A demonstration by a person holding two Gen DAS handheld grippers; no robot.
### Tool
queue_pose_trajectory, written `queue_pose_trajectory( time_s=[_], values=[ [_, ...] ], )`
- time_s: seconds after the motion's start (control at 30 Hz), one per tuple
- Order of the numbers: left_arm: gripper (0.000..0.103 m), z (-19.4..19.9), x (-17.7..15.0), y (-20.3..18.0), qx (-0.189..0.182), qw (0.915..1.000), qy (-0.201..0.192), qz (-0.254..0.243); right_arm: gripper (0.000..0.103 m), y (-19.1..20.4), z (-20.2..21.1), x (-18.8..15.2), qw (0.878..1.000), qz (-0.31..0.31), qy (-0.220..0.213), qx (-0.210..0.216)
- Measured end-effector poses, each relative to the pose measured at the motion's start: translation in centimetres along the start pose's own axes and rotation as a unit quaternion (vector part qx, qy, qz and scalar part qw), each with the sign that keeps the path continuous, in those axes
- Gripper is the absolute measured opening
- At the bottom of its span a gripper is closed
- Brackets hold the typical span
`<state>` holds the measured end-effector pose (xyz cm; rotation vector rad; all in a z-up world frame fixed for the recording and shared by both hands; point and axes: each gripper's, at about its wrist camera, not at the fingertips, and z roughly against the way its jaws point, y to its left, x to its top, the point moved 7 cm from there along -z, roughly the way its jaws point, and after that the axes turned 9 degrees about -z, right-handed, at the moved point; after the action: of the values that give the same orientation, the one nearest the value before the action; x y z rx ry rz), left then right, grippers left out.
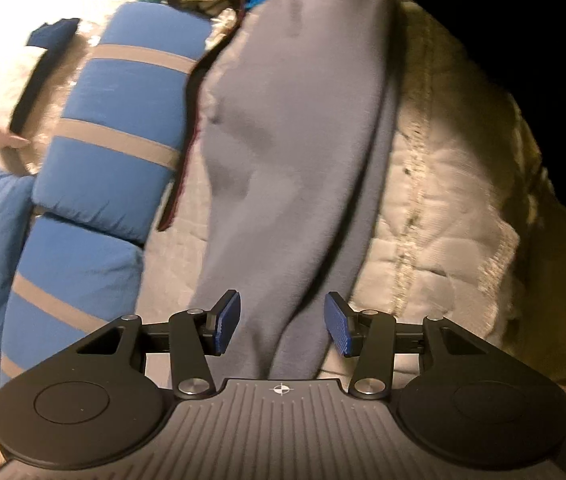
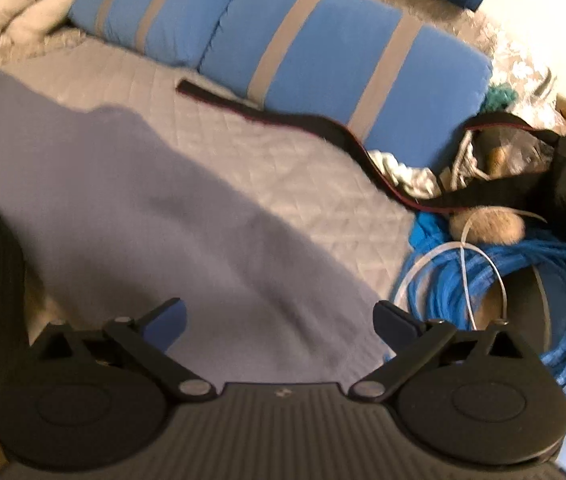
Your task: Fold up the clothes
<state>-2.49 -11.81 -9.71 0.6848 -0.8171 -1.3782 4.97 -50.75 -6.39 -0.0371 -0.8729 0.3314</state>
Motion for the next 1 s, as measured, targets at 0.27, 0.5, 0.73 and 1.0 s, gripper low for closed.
queue_pose_trajectory(
  time_s=[0.27,0.5,0.73,1.0],
  values=[
    [0.045,-0.6,-0.1,0.2,0.023,0.9995,0.014,-0.016,0.103,4.2,-3.1,8.0,0.998,0.016,-0.04,0.054],
    [0.045,-1.7,0.2,0.4,0.067,0.9968,0.019,-0.039,0.103,10.6,-3.7,16.0,0.991,0.036,-0.069,0.106],
    [0.016,-2.3,-0.5,-1.1,0.06,0.9917,0.027,-0.111,0.103,21.2,-2.2,18.3,0.98,0.112,-0.066,0.15],
    [0.003,0.1,-1.1,1.1,0.08,0.9957,-0.011,-0.046,0.103,32.4,-2.5,10.5,0.962,0.219,-0.059,0.15]
  ],
)
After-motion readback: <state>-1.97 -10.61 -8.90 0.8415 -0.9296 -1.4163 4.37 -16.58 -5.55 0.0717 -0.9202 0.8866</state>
